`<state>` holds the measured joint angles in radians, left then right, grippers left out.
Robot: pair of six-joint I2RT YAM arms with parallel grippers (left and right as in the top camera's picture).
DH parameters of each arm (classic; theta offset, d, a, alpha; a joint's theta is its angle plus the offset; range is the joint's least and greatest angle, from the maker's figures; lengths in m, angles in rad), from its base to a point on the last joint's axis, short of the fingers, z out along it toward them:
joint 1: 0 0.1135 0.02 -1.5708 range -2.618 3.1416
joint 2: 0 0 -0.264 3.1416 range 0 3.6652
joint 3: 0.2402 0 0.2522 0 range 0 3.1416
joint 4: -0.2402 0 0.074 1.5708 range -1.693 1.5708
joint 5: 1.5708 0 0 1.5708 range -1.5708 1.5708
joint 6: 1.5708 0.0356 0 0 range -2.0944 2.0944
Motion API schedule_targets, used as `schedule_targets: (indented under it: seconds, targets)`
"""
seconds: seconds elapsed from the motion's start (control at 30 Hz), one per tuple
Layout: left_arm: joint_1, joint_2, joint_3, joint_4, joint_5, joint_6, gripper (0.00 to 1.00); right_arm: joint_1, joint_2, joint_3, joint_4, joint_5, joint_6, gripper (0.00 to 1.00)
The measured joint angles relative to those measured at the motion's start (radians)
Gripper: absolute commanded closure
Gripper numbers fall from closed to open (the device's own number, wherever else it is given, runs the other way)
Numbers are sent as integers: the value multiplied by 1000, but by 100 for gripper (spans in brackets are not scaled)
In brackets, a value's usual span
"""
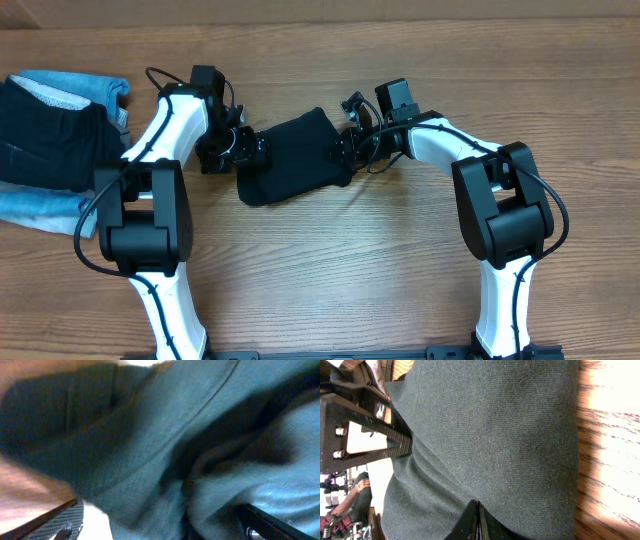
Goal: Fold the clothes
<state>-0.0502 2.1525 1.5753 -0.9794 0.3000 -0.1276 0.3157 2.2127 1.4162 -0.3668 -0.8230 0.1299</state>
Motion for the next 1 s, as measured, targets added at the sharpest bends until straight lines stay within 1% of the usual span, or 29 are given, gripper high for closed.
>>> schedule_targets:
  seconds: [0.13, 0.43, 0.47, 0.53, 0.6, 0.63, 0.67, 0.7, 0.73, 0.77, 0.83, 0.87, 0.93, 1.0]
  targets:
    - [0, -40, -73, 98, 6, 27, 0, 0, 1, 0, 4, -1, 0, 96]
    - [-21, -78, -142, 177, -14, 43, 2, 0, 1, 0, 10, -3, 0, 96]
    - [-23, -78, -143, 183, 4, 54, 2, 0, 1, 0, 12, -3, 2, 96]
    - [-29, -77, -146, 203, 92, 76, 0, 0, 2, 0, 13, -4, 1, 96]
    - [-32, -74, -150, 212, 163, 83, 1, 0, 2, 0, 13, -6, 2, 96]
    - [-33, -72, -154, 217, 206, 83, 7, 0, 3, 0, 16, -8, 1, 96]
    - [-34, -68, -158, 222, 256, 83, 19, 0, 3, 0, 16, -8, 2, 96]
    - [-35, -63, -161, 229, 295, 84, 27, 0, 3, 0, 15, -8, 1, 96]
    - [-35, -54, -166, 233, 338, 79, 46, -1, 3, 0, 16, -8, 2, 96]
    - [-37, -41, -173, 237, 373, 74, 69, -2, 3, 0, 16, -8, 1, 96]
    - [-37, -23, -182, 235, 399, 69, 89, -5, 3, 0, 16, -10, 1, 96]
    - [-37, -8, -183, 233, 414, 67, 95, -5, 3, 0, 16, -11, 1, 96]
    - [-40, -7, -165, 182, 403, 60, 96, -3, 3, 0, 14, -19, 2, 96]
    - [-55, -3, -112, 97, 338, 59, 96, -3, 2, 0, 0, -34, 2, 96]
